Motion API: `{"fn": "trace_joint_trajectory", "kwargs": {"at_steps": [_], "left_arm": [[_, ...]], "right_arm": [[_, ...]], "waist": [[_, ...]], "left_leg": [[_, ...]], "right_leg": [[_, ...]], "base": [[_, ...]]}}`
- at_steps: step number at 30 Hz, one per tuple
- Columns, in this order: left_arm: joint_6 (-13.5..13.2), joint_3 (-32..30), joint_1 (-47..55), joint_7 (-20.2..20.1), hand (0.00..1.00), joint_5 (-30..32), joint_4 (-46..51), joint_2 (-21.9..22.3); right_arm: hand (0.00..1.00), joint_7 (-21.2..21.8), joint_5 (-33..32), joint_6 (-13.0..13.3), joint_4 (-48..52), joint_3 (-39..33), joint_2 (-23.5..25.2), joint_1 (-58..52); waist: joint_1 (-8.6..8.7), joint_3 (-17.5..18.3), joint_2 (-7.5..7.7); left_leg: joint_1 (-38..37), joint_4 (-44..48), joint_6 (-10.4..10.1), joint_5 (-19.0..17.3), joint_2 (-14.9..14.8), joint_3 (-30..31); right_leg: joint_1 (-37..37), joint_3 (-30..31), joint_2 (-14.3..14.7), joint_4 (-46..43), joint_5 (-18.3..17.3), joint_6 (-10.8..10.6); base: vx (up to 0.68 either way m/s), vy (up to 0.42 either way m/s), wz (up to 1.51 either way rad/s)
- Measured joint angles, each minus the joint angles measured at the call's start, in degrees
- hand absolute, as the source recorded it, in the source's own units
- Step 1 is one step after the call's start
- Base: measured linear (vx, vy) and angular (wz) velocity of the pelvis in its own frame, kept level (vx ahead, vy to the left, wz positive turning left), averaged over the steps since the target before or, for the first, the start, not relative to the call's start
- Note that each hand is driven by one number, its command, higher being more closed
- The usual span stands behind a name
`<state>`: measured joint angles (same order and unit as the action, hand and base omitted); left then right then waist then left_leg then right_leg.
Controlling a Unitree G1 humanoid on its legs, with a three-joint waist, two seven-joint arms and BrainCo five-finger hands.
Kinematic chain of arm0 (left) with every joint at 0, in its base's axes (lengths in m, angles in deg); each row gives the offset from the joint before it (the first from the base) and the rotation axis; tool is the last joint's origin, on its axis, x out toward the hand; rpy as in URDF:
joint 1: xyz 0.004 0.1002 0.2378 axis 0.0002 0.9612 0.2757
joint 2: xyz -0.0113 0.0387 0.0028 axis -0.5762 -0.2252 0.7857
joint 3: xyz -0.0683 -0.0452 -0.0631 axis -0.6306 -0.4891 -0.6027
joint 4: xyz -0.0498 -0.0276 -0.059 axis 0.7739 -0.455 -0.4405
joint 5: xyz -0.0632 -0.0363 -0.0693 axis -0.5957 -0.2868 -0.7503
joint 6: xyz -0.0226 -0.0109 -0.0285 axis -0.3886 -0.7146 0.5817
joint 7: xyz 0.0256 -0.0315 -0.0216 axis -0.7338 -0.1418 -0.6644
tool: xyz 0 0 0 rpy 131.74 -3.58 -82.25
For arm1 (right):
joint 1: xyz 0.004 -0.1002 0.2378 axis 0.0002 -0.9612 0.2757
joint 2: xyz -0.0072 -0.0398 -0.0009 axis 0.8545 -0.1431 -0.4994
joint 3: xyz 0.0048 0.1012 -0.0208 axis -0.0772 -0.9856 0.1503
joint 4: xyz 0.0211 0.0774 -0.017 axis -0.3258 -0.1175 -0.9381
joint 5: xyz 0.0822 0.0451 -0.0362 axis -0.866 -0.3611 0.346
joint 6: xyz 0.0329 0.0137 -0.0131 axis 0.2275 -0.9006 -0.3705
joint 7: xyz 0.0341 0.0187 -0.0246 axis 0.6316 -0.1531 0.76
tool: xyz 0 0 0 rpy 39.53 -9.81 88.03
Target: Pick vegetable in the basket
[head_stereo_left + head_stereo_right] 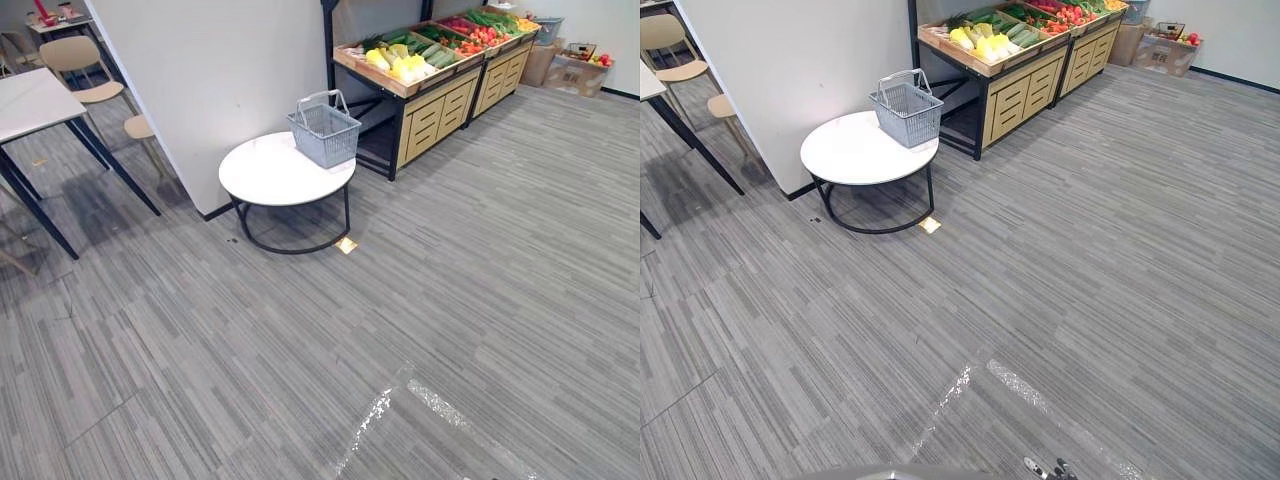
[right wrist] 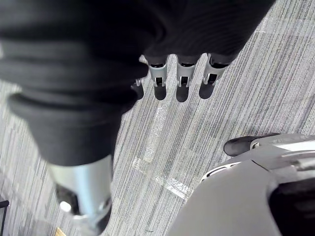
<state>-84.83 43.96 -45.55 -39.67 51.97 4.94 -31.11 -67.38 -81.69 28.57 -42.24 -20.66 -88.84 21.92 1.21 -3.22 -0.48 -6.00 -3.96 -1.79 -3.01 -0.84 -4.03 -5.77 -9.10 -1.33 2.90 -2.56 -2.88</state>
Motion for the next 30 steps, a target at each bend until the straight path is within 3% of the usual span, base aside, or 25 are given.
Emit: {"fn": "trace_joint_trajectory", "kwargs": {"at_steps": [10, 17, 30], "left_arm": [[0.03, -0.25, -0.46, 0.2, 0.0, -0.02, -0.04, -0.04], [-2.09, -0.27, -0.1, 2.93, 0.0, -0.15, -0.05, 0.36], [-2.15, -1.83, 0.05, 3.09, 0.0, -3.75, -0.15, 0.56]], "right_arm": [[0.0, 0.01, -0.04, 0.03, 0.01, 0.05, 0.21, 0.26], [0.0, 0.03, -0.59, 0.03, -0.02, 0.04, 0.27, 0.2], [0.0, 2.15, -2.83, 0.13, -0.11, -1.63, 1.23, 0.61]], "waist": [[0.04, -0.74, 0.5], [0.04, -0.77, 0.6], [-0.01, -1.1, 1.24]], "left_leg": [[-0.39, -1.17, 0.36, 0.99, -0.06, 0.31], [-0.27, -1.41, 0.37, 1.08, 0.01, 1.33], [-0.49, -1.43, 0.36, 1.12, 0.09, 1.57]], "right_leg": [[-0.3, -1.0, 0.13, 0.95, 0.0, 0.0], [-0.48, -2.11, 0.11, 1.05, 0.01, 0.03], [-0.85, -2.93, -0.05, 1.0, 0.01, 0.02]], "base": [[-0.05, -0.017, 0.02], [0.0, -0.007, 0.07], [-0.01, 0.0, 0.01]]}}
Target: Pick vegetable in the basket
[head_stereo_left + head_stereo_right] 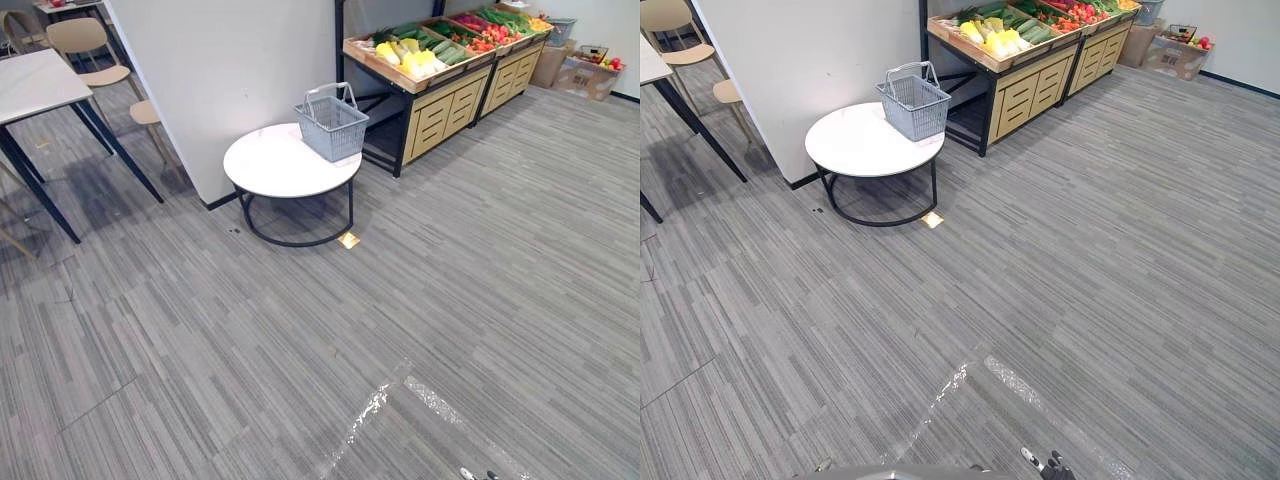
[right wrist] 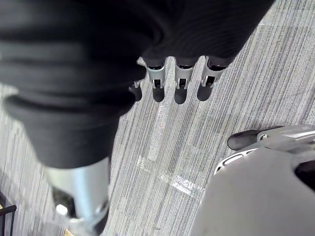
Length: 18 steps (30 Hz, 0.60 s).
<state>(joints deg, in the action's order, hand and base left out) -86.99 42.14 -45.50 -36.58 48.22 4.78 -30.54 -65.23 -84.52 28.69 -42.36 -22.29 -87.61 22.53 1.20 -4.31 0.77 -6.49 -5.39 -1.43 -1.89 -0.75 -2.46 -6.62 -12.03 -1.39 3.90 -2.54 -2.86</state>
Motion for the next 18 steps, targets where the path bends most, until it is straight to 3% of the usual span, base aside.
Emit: {"fn": "trace_joint_trajectory", "kwargs": {"at_steps": [11, 14, 15, 18], "left_arm": [[0.01, 0.89, -0.02, 0.99, 0.0, 0.15, 0.07, -0.16], [0.09, 1.01, -0.64, 1.11, 0.0, 0.02, 0.23, -0.32], [0.09, 0.88, -0.91, 1.22, 0.0, -0.2, 0.35, -0.64], [0.17, -2.31, -1.21, 1.76, 0.0, -0.71, 1.56, -0.14]], "right_arm": [[0.0, -3.68, 1.11, 2.18, 0.05, 1.36, 0.1, -0.03], [0.0, -5.06, 1.08, 3.07, 0.19, 1.76, 0.25, 0.91], [0.0, -5.64, 1.09, 3.73, 0.32, 1.8, 0.67, 1.39], [0.0, -5.89, 1.12, 4.01, 0.72, 1.89, 0.86, 2.03]], "waist": [[0.07, -0.09, 0.07], [0.11, -1.87, 0.19], [0.15, -2.66, 0.81], [-0.21, -4.55, 0.93]], "left_leg": [[-0.04, 0.01, -0.03, -0.02, -0.04, -0.07], [-1.07, 0.56, -0.41, -0.29, -0.26, -0.67], [0.01, 3.34, -1.62, -1.77, -0.13, -0.92], [4.73, 14.3, -1.98, -8.14, -0.8, -2.03]], "right_leg": [[0.14, 0.0, -0.01, -0.32, -0.02, 0.02], [1.59, 0.18, -0.43, -5.83, -2.44, 1.2], [3.1, 0.38, -1.1, -9.33, -4.27, 1.4], [5.97, 1.29, -1.57, -16.61, -8.61, 1.87]], "base": [[0.0, 0.0, 0.0], [-0.03, -0.005, -0.08], [-0.07, -0.013, -0.09], [-0.1, -0.042, -0.19]]}}
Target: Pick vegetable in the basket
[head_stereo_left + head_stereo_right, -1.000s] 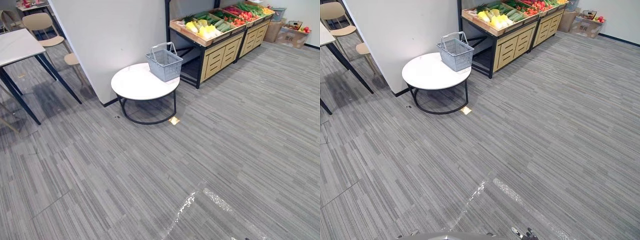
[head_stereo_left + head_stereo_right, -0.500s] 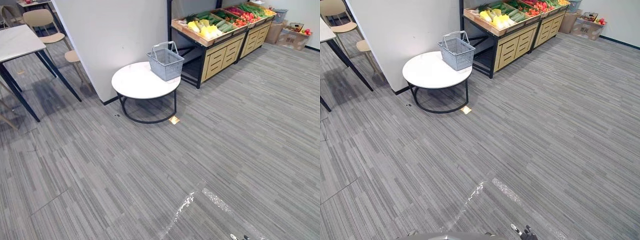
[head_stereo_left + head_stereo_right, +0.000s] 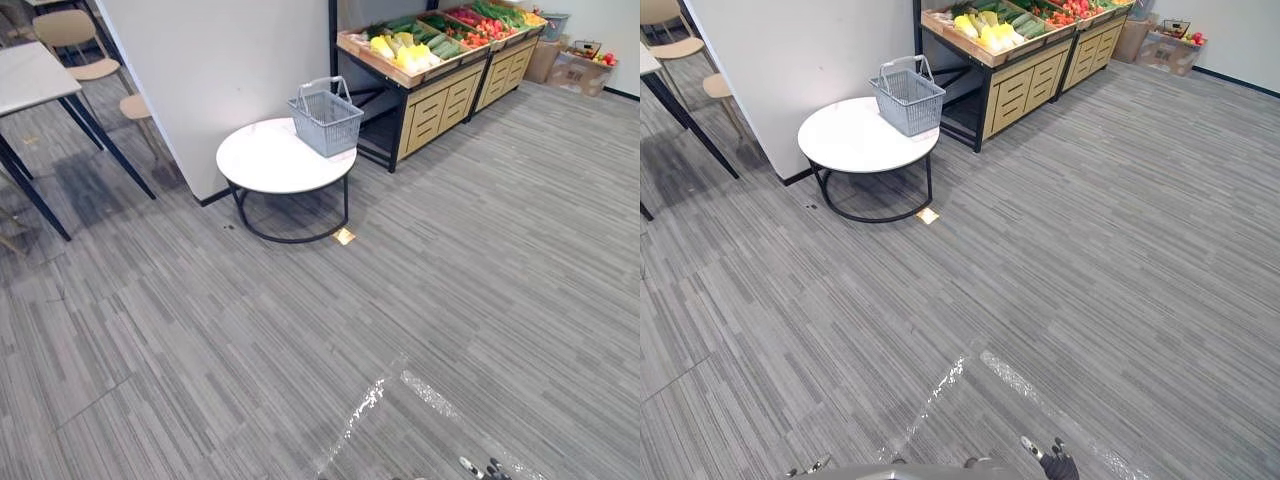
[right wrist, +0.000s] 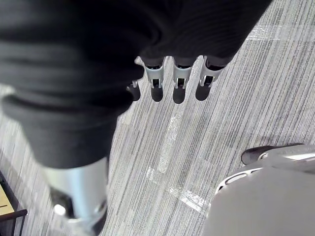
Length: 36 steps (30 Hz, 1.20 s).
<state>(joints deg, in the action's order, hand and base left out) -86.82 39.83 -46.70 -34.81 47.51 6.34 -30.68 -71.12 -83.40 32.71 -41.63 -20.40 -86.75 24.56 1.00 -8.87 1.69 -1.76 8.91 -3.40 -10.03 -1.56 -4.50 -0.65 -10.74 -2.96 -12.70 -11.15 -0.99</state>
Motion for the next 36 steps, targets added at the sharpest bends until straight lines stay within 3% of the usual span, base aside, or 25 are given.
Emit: {"fn": "trace_joint_trajectory", "kwargs": {"at_steps": [2, 4, 5, 6, 9, 11, 13, 14, 15, 16, 17, 18, 20, 21, 23, 24, 25, 26, 27, 29, 31, 33, 34, 35, 36], "left_arm": [[0.02, -4.2, 0.83, 0.05, 0.0, 0.02, 1.9, 1.09], [-0.08, -8.28, 0.78, 0.4, 0.0, 0.0, 4.16, 2.56], [-0.06, -9.0, 1.03, 0.57, 0.0, -0.16, 4.93, 3.29], [-0.13, -9.13, 1.2, 0.66, 0.0, -0.2, 5.38, 3.76], [-1.82, -8.99, 1.72, 0.61, 0.0, -1.07, 5.97, 4.45], [-2.3, -9.0, 2.41, 0.65, 0.0, -1.19, 6.38, 4.79], [-2.58, -9.02, 3.09, 0.73, 0.0, -1.19, 6.43, 5.23], [-2.65, -9.11, 3.57, 0.82, 0.0, -1.25, 6.13, 5.79], [-2.68, -9.16, 3.86, 0.82, 0.0, -1.25, 5.63, 5.57], [-2.88, -9.01, 4.47, 0.73, 0.0, -1.19, 5.03, 4.76], [-3.22, -8.99, 4.54, 0.69, 0.0, -1.19, 4.86, 4.32], [-2.94, -8.57, 3.44, 0.63, 0.0, -1.18, 4.04, 3.32], [-1.6, -7.44, 1.72, 0.18, 0.0, -1.14, 2.93, 2.24], [-1.11, -7.36, 0.93, -0.25, 0.0, -1.08, 2.92, 1.92], [-0.98, -7.29, 0.28, -0.38, 0.0, -1.04, 2.89, 1.7], [-0.91, -6.34, 0.27, -0.5, 0.0, -1.06, 2.92, 1.09], [-0.95, -5.13, 0.2, -0.53, 0.0, -1.05, 2.93, 0.57], [-1.42, -4.03, 0.0, -0.52, 0.0, -0.8, 2.92, 0.14], [-1.91, -3.42, -0.1, -0.38, 0.0, -0.54, 2.98, -0.01], [-3.45, -1.58, -2.85, -0.26, 0.0, 0.25, 3.3, 0.24], [-4.73, -0.75, -5.42, -0.31, 0.0, 0.07, 5.16, 0.84], [-6.04, -0.66, -6.76, -0.49, 0.0, -0.06, 8.07, 2.53], [-6.79, -0.78, -6.95, -0.71, 0.0, -0.15, 9.84, 2.64], [-6.98, -1.17, -7.03, -1.39, 0.0, -0.25, 11.47, 3.29], [-7.17, -1.22, -6.96, -1.79, 0.0, -0.75, 12.08, 3.9]], "right_arm": [[0.0, -0.02, 0.04, 0.01, 3.09, 0.62, 0.14, -1.08], [0.0, -0.28, 0.1, -0.05, 4.93, 2.55, -0.33, -1.76], [0.0, -0.57, 0.07, -0.07, 5.17, 2.87, -0.71, -1.76], [0.0, -0.75, 0.07, -0.09, 5.38, 2.83, -0.77, -1.83], [0.0, -0.57, 0.15, 0.09, 6.41, 2.77, -1.01, -1.53], [0.0, 0.1, 1.89, 0.69, 6.58, 2.76, -1.33, -0.94], [0.0, 0.19, 2.2, 0.96, 6.51, 2.72, -1.75, -0.98], [0.0, 0.28, 2.27, 1.06, 5.92, 1.98, -2.02, -1.1], [0.0, 0.3, 2.34, 1.05, 5.56, 1.72, -1.7, -1.16], [0.0, 0.38, 3.39, 1.08, 3.77, 0.24, -0.93, -0.71], [0.0, 0.43, 4.25, 1.0, 3.01, -0.32, -0.15, 0.25], [0.0, 0.27, 4.6, 1.09, 3.26, -0.43, 0.77, 0.41], [0.0, -0.2, 5.06, 0.79, 3.19, -1.99, 1.01, 0.59], [0.0, -0.4, 5.73, 0.46, 2.75, -2.93, 1.35, 0.74], [0.0, -0.36, 5.74, 0.41, 2.68, -3.38, 1.4, 1.24], [0.0, -0.22, 5.74, 0.46, 2.74, -3.56, 1.45, 1.66], [0.0, -0.21, 5.74, 0.52, 2.86, -3.46, 1.37, 1.67], [0.0, -0.43, 5.69, 0.52, 3.86, -3.06, 1.17, 1.74], [0.0, -0.7, 5.52, 0.65, 3.98, -2.27, 0.91, 1.68], [0.0, -2.0, 1.08, 0.91, 3.98, -1.06, 0.45, 1.42], [0.0, -2.59, -0.71, 1.26, 3.93, -0.76, 0.07, 0.84], [0.0, -2.94, -0.56, 2.13, 4.18, -0.65, -0.31, -0.14], [0.0, -3.09, -0.48, 2.37, 4.57, -0.95, 0.14, -0.86], [0.0, -3.27, -0.3, 2.61, 5.38, -0.98, 0.3, -1.67], [0.0, -3.3, 0.12, 2.61, 5.9, -0.95, 0.35, -2.11]], "waist": [[-0.01, -0.56, -0.29], [0.17, -1.51, -0.04], [-0.69, -2.31, -0.24], [-0.95, -2.87, -0.44], [-1.52, -3.52, -0.1], [-1.6, -3.5, -0.42], [-1.97, -3.68, -1.12], [-2.64, -3.64, -1.98], [-2.91, -3.43, -1.94], [-3.35, -2.48, -0.9], [-3.22, -1.76, 0.37], [-2.56, -1.34, 1.26], [-2.24, -0.8, 1.66], [-2.5, -0.56, 2.34], [-2.37, -0.62, 2.61], [-2.22, -0.73, 2.79], [-1.73, -0.92, 2.77], [-0.52, -1.09, 2.47], [-0.19, -1.2, 2.17], [0.69, -1.3, 1.51], [0.82, -1.97, 0.56], [1.13, -2.95, -1.03], [1.95, -3.06, -1.39], [2.37, -3.11, -1.54], [2.28, -3.15, -1.59]], "left_leg": [[3.71, 9.92, -0.69, -3.3, -2.19, -3.07], [14.52, 30.55, 0.13, -0.64, -5.61, -6.57], [18.26, 37.74, 0.3, -1.18, -7.09, -7.12], [19.33, 38.78, 0.06, -1.74, -7.45, -7.52], [19.62, 26.66, 0.44, -1.48, -6.77, -9.6], [19.59, 9.05, -0.23, 3.75, -6.96, -8.73], [19.72, 2.43, -1.55, 6.29, -8.32, -7.93], [19.67, 1.81, -2.39, 9.28, -9.93, -6.45], [19.55, 3.56, -2.41, 12.01, -9.4, -6.36], [19.52, 7.66, -1.66, 12.19, -7.42, -6.68], [20.29, 10.63, 0.72, 9.68, -6.42, -7.2], [20.6, 12.95, 1.74, 7.1, -4.44, -7.36], [19.93, 15.59, 3.42, 3.79, -1.95, -7.64], [17.78, 16.46, 4.59, 0.81, -0.23, -9.09], [15.14, 16.11, 4.8, -1.55, 1.04, -9.76], [11.33, 14.08, 5.37, -3.11, 2.23, -10.53], [8.14, 11.79, 5.44, -3.5, 2.97, -10.64], [2.93, 8.02, 5.44, -3.57, 3.17, -10.51], [0.57, 6.09, 5.34, -3.47, 3.15, -10.48], [-6.13, 1.69, 5.25, -3.77, 2.35, -10.45], [-8.89, 1.22, 5.14, -5.11, 0.98, -10.39], [-11.05, 0.93, 4.45, -6.12, -1.09, -10.17], [-12.07, 0.18, 4.25, -6.22, -1.92, -9.72], [-13.22, 0.2, 2.72, -7.13, -2.86, -8.9], [-14.03, 0.23, 1.56, -7.97, -3.24, -8.5]], "right_leg": [[0.53, -0.06, 0.27, -3.34, -3.04, 0.81], [0.59, -0.72, 0.03, -4.81, -4.03, 2.0], [-0.71, -0.7, -0.13, -4.93, -4.44, 2.03], [-1.29, -0.71, -0.51, -4.93, -4.79, 1.73], [-4.15, 0.18, -3.44, -4.71, -6.08, 0.35], [-4.87, 1.69, -4.97, -4.32, -7.32, -1.65], [-5.93, 3.01, -5.21, -4.03, -8.59, -3.22], [-8.71, 4.47, -5.32, -2.58, -9.87, -4.77], [-10.19, 5.34, -5.99, -1.55, -10.54, -4.64], [-12.56, 7.25, -7.61, 0.45, -10.98, -3.71], [-12.83, 9.73, -7.78, -0.33, -10.02, -2.83], [-11.95, 10.13, -8.73, -3.51, -8.06, -2.9], [-10.51, 11.76, -10.84, -10.02, -5.36, -4.49], [-7.37, 12.86, -12.96, -19.32, -2.06, -5.97], [-3.14, 14.02, -14.39, -29.2, 4.66, -7.45], [1.69, 13.8, -16.38, -39.25, 12.0, -8.01], [5.18, 12.41, -17.37, -46.48, 10.7, -6.3], [8.31, 9.32, -17.15, -51.81, 8.48, -2.97], [9.58, 7.29, -16.81, -52.75, 6.73, -2.37], [14.36, -1.13, -15.58, -48.19, 0.33, -2.07], [17.86, -5.37, -13.79, -37.92, -1.02, -1.95], [19.84, -8.77, -11.48, -23.16, 0.14, -2.71], [20.34, -8.64, -10.06, -11.83, 3.25, -2.77], [20.41, -6.45, -8.73, -1.25, 6.69, -3.06], [20.28, -4.85, -8.13, 1.76, 7.64, -3.43]], "base": [[-0.04, -0.041, -0.01], [0.0, -0.037, 0.19], [0.07, -0.007, 0.05], [0.14, 0.065, 0.02], [0.19, 0.137, -0.06], [0.39, 0.292, -0.22], [0.39, 0.352, -0.31], [0.44, 0.431, -0.34], [0.58, 0.481, -0.43], [0.43, 0.255, -0.31], [0.54, 0.245, -0.1], [0.51, 0.242, 0.11], [0.54, 0.296, 0.26], [0.45, 0.267, 0.12], [0.39, 0.223, -0.12], [0.41, 0.204, -0.25], [0.41, 0.185, -0.27], [0.41, 0.151, -0.17], [0.38, 0.121, -0.09], [0.44, 0.067, -0.02], [0.47, -0.041, 0.07], [0.48, -0.082, 0.2], [0.62, -0.191, 0.39], [0.52, -0.175, 0.42], [0.58, -0.238, 0.48]]}}
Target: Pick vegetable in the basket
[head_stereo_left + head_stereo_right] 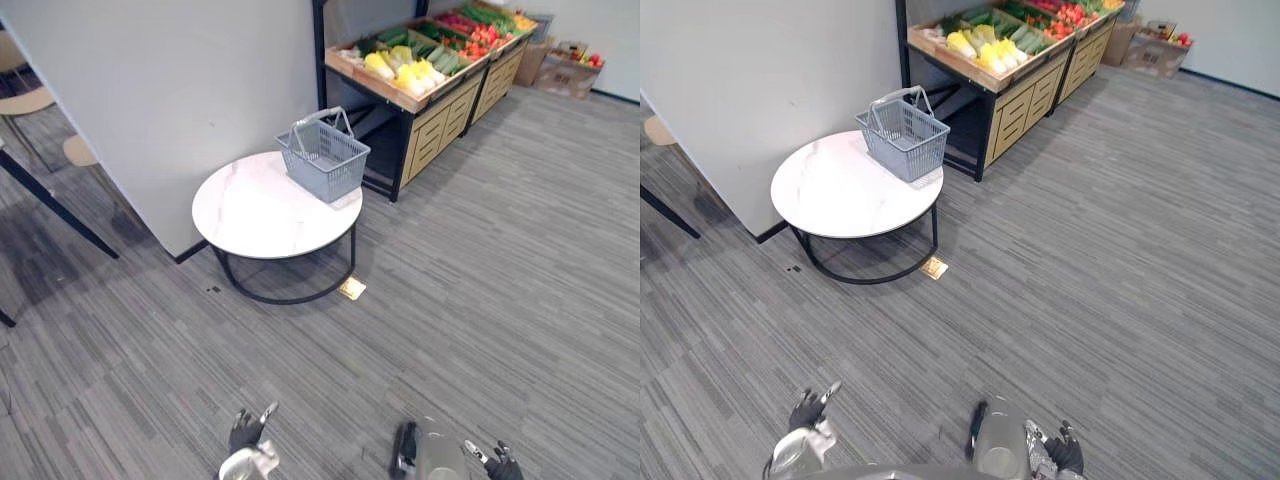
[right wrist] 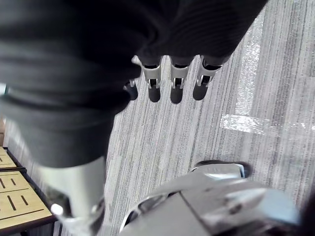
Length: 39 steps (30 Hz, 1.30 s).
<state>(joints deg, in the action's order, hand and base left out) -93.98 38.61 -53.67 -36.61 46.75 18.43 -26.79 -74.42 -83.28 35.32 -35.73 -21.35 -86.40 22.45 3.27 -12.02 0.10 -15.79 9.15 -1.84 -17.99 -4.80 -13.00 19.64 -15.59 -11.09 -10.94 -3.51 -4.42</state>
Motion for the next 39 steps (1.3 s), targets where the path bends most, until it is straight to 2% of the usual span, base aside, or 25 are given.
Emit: {"fn": "trace_joint_trajectory", "kwargs": {"at_steps": [1, 2, 3, 4, 5, 6, 8, 9, 11, 12, 15, 18, 20, 21, 22, 25, 26, 27, 29, 31, 32, 33, 36, 38, 39], "left_arm": [[-0.74, -0.79, 0.43, -0.85, 0.0, -0.93, 0.1, 0.84], [-0.86, -2.5, 0.71, -1.22, 0.0, -1.14, -0.16, 2.06], [-0.87, -3.14, 0.98, -1.3, 0.0, -1.14, -0.49, 2.92], [-0.91, -4.03, 1.79, -1.24, 0.0, -1.03, -1.27, 4.4], [-0.9, -4.82, 2.91, -0.99, 0.0, -0.99, -2.18, 6.17], [-1.12, -5.77, 3.53, -0.79, 0.0, -0.9, -1.9, 6.68], [-0.76, -8.29, 3.73, -0.56, 0.0, -0.41, -2.99, 6.34], [-0.53, -9.86, 3.68, -0.62, 0.0, -0.28, -4.01, 6.35], [-0.16, -11.22, 3.71, -0.48, 0.0, 1.19, -4.6, 5.57], [0.67, -11.16, 3.77, 0.07, 0.0, 3.17, -5.87, 5.01], [1.03, -11.31, 4.95, 1.61, 0.0, 3.55, -5.6, 4.83], [1.79, -11.59, 4.98, 1.92, 0.0, 3.34, -5.14, 4.8], [2.15, -11.1, 5.12, 3.0, 0.0, 3.03, -4.92, 4.71], [2.15, -11.06, 5.21, 3.34, 0.0, 3.04, -4.95, 4.57], [2.11, -10.27, 5.42, 3.86, 0.0, 3.12, -5.25, 3.7], [2.01, -8.65, 5.31, 4.03, 0.0, 3.52, -5.98, 1.95], [2.0, -8.73, 5.31, 4.04, 0.0, 3.49, -6.88, 1.63], [2.02, -8.73, 5.52, 4.04, 0.0, 3.48, -7.26, 1.62], [1.94, -8.22, 6.53, 4.06, 0.0, 3.49, -8.57, 1.69], [1.98, -7.44, 6.44, 4.13, 0.0, 3.46, -9.04, 0.33], [2.06, -6.45, 6.46, 4.22, 0.0, 3.25, -9.06, -0.27], [2.08, -4.44, 6.36, 4.18, 0.0, 2.52, -8.8, -0.5], [2.04, -3.0, 4.84, 3.5, 0.0, 0.76, -7.59, -0.33], [1.95, -1.87, 4.65, 2.42, 0.0, 0.75, -6.56, -0.08], [1.9, -1.86, 4.79, 1.72, 0.0, 0.72, -6.41, 0.58]], "right_arm": [[0.0, 0.04, 0.46, 0.09, 0.58, 0.31, 0.47, -0.76], [0.0, 0.3, 0.98, -0.04, 0.78, 0.38, -0.18, -0.82], [0.0, 0.33, 1.08, -0.06, 1.02, 0.39, -0.49, -0.64], [0.0, 0.33, 1.13, -0.14, 1.47, 0.42, -0.8, -0.66], [0.0, 0.29, 1.43, -0.39, 1.44, 0.46, -1.51, -0.34], [0.0, 0.26, 1.91, -0.56, 1.41, 0.51, -1.84, -0.1], [0.0, -0.24, 3.34, -0.78, 1.2, 0.44, -2.11, 0.43], [0.0, -0.46, 3.54, -0.68, 1.19, 0.42, -2.4, 0.45], [0.0, -0.6, 3.82, -0.63, 0.77, 0.42, -2.57, 0.82], [0.0, -0.64, 3.91, -0.6, -0.43, 0.45, -2.48, 0.93], [0.0, -0.46, 3.83, -0.6, -1.8, 0.84, -3.02, 0.82], [0.0, -0.45, 4.25, -0.6, -1.76, 0.97, -3.09, 0.67], [0.0, -0.47, 4.32, -0.56, -1.97, 1.71, -3.35, 0.45], [0.0, -0.51, 4.31, -0.56, -2.11, 2.45, -3.51, 0.28], [0.0, -0.45, 4.31, -0.34, -2.07, 4.74, -3.92, 0.09], [0.0, 0.85, 4.36, 1.99, -2.04, 6.48, -3.57, 2.46], [0.0, 1.14, 4.43, 2.56, -1.83, 6.5, -3.1, 3.34], [0.0, 1.29, 4.48, 2.91, -1.63, 6.7, -2.9, 3.65], [0.0, 1.92, 4.71, 4.49, -1.39, 8.08, -2.36, 5.07], [0.0, 2.42, 5.05, 4.6, -1.31, 9.51, -0.01, 6.76], [0.0, 3.21, 5.71, 4.61, -0.74, 9.97, -0.02, 6.8], [0.0, 3.6, 6.29, 4.53, 0.42, 10.31, -0.91, 6.65], [0.0, 2.82, 5.33, 4.59, 0.64, 12.08, -1.93, 6.99], [0.0, 1.9, 2.98, 4.73, 0.64, 12.02, -2.15, 7.43], [0.0, 1.48, 1.73, 4.94, 0.57, 11.82, -1.94, 7.41]], "waist": [[-0.1, 0.13, 0.34], [-0.23, -0.37, -0.29], [-0.27, -0.53, -0.86], [-0.27, -0.29, -1.29], [-0.46, -0.18, -2.32], [-0.53, 0.05, -2.79], [-0.36, 0.25, -3.61], [-0.39, -0.12, -3.58], [-0.76, -0.54, -4.15], [-1.55, -1.24, -3.04], [-2.71, -1.21, -3.13], [-3.25, -1.27, -3.23], [-3.84, -1.29, -3.28], [-4.36, -1.25, -3.17], [-5.23, -0.77, -2.51], [-5.11, -0.05, -1.54], [-5.13, 0.09, -1.12], [-5.29, 0.36, -0.9], [-5.65, 1.57, -1.94], [-5.58, 1.45, 0.79], [-5.08, 1.45, 1.08], [-4.46, 1.44, 0.71], [-2.59, 1.41, -0.16], [-2.0, 1.26, -1.13], [-2.02, 1.26, -1.3]], "left_leg": [[-2.13, 0.15, -1.62, -2.14, -0.46, 1.58], [-4.46, 1.06, -2.77, -3.91, -1.91, 2.94], [-4.77, 2.15, -2.77, -3.88, -2.67, 3.35], [-4.71, 5.39, -2.54, -3.02, -4.06, 4.71], [-4.3, 9.36, -2.08, -1.61, -5.88, 6.22], [-3.61, 11.61, -2.24, -0.47, -6.82, 6.97], [2.7, 25.81, -1.72, 8.2, -10.23, 9.98], [8.69, 36.99, -3.55, 16.31, -13.05, 11.12], [15.38, 49.33, -3.2, 14.12, -15.05, 10.11], [18.77, 53.3, -2.28, 10.81, -13.86, 8.23], [25.58, 40.47, -1.4, 5.36, -7.51, 1.87], [27.72, 23.82, -0.83, 6.04, -4.43, -2.68], [27.07, 6.29, -0.09, 12.22, -1.73, -6.86], [26.39, 4.38, 0.48, 15.03, -1.44, -8.01], [24.96, 2.34, 3.91, 18.64, -0.41, -11.26], [27.99, 7.06, 8.99, 16.52, 0.86, -13.92], [27.7, 8.01, 9.66, 15.8, 1.47, -14.7], [26.97, 7.76, 9.36, 15.43, 1.88, -14.83], [22.15, 3.18, 8.36, 10.94, 2.37, -14.52], [17.1, 0.49, 6.86, 8.64, 5.3, -13.9], [14.48, -0.36, 6.46, 8.06, 6.56, -12.8], [10.25, -1.59, 6.5, 7.66, 7.22, -10.05], [7.17, -2.97, 6.45, 7.61, 5.78, -4.8], [6.58, -3.0, 5.96, 7.53, 3.09, -0.71], [6.58, -3.01, 4.55, 7.35, 1.44, 1.29]], "right_leg": [[-0.76, 2.35, 0.18, 2.02, -0.13, -0.14], [-0.71, 2.7, 0.29, -2.36, 5.09, 0.29], [-0.06, 2.29, 0.26, -5.98, 5.34, 0.49], [0.95, 1.6, 0.26, -12.09, 5.18, 0.76], [1.08, 0.88, 0.87, -16.63, 0.91, 3.26], [0.91, 0.39, 1.49, -18.09, -0.88, 3.44], [-2.19, -1.66, 3.62, -19.18, -5.28, 4.37], [-5.74, -2.82, 5.66, -16.55, -6.61, 5.31], [-11.5, -3.58, 7.97, -12.5, -7.17, 6.06], [-16.01, -3.67, 8.42, -9.45, -7.38, 6.0], [-23.41, -3.43, 8.36, -4.01, -8.33, 4.85], [-25.65, -3.03, 8.08, -3.52, -10.42, 4.35], [-28.81, -3.28, 7.95, -2.12, -12.46, 3.45], [-30.0, -3.07, 7.95, -1.06, -12.72, 3.09], [-32.62, -2.39, 7.61, 2.4, -12.77, 2.72], [-33.53, -1.93, 5.9, 6.03, -9.92, 0.31], [-34.07, -0.38, 5.28, 5.21, -8.49, -0.04], [-33.74, 0.49, 4.9, 3.32, -8.22, -0.25], [-28.17, 2.5, 3.91, -12.83, -8.35, -0.59], [-18.02, 4.55, -2.31, -38.72, -3.27, -6.87], [-15.52, 2.52, -5.84, -46.23, -3.95, -4.97], [-12.96, -0.72, -9.56, -51.4, -6.33, -1.17], [-8.43, -2.69, -9.28, -44.77, -8.23, 0.59], [-5.88, -2.45, -6.39, -31.56, -7.75, -0.09], [-5.14, -0.81, -4.58, -21.01, -6.5, -0.94]], "base": [[0.64, -0.303, 0.47], [0.75, -0.365, 0.48], [0.74, -0.415, 0.44], [0.58, -0.371, 0.28], [0.59, -0.381, 0.18], [0.58, -0.361, 0.07], [0.55, -0.359, 0.17], [0.45, -0.282, 0.21], [0.39, -0.185, 0.11], [0.4, -0.159, -0.02], [0.39, -0.103, -0.05], [0.35, 0.018, -0.09], [0.47, 0.128, 0.03], [0.47, 0.145, 0.02], [0.41, 0.116, 0.04], [0.53, 0.152, 0.33], [0.47, 0.162, 0.43], [0.43, 0.165, 0.3], [0.43, 0.162, 0.12], [0.35, 0.074, 0.14], [0.45, 0.031, 0.57], [0.46, 0.024, 0.83], [0.33, -0.083, 1.07], [0.36, -0.219, 1.18], [0.34, -0.296, 1.07]]}}
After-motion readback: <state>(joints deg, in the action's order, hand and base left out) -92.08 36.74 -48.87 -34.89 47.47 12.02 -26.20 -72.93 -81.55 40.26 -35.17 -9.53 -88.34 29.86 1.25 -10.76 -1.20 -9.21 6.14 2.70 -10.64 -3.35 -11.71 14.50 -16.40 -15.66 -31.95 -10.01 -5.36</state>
